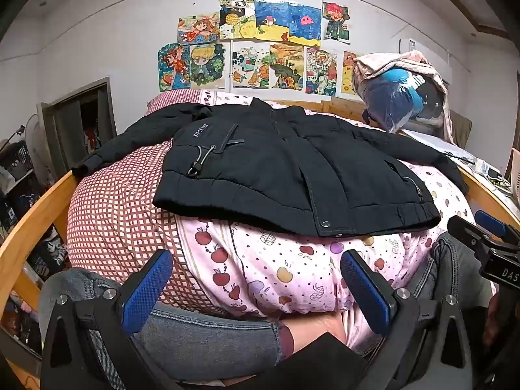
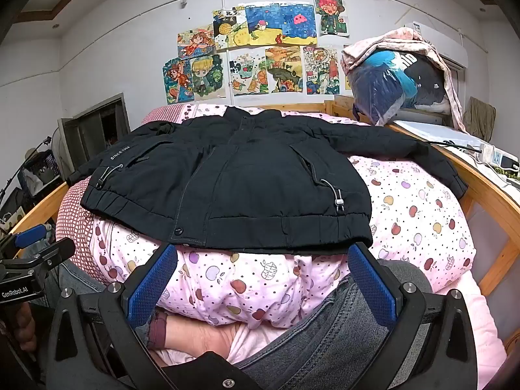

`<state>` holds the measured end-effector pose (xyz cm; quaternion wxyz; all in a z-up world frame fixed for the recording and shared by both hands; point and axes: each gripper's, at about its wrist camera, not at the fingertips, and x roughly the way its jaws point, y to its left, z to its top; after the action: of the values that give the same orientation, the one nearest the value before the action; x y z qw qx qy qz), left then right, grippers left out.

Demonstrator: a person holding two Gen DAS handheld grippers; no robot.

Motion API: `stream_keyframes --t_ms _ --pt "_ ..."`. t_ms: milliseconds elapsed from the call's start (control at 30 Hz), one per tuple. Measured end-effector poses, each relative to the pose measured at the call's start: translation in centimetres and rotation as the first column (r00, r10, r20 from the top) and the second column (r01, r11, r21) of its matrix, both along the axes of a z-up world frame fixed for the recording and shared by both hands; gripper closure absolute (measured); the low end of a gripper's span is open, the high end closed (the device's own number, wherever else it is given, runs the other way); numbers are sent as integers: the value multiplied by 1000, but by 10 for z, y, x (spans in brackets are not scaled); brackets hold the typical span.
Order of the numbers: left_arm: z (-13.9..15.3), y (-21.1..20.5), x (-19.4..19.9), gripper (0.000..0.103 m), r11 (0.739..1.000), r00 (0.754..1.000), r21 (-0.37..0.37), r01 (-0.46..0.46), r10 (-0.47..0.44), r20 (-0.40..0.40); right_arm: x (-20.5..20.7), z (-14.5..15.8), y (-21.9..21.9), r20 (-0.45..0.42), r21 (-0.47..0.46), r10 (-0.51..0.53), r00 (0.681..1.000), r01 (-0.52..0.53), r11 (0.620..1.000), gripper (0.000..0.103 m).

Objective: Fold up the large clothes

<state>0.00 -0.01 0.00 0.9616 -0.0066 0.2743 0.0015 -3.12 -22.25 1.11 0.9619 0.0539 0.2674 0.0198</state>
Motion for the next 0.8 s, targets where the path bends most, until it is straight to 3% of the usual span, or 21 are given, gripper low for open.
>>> stream_keyframes --t_ms 800 --pt "0 0 0 0 1000 1000 -3 1 -1 -1 0 -2 1 -5 -2 1 1000 -1 1000 1"
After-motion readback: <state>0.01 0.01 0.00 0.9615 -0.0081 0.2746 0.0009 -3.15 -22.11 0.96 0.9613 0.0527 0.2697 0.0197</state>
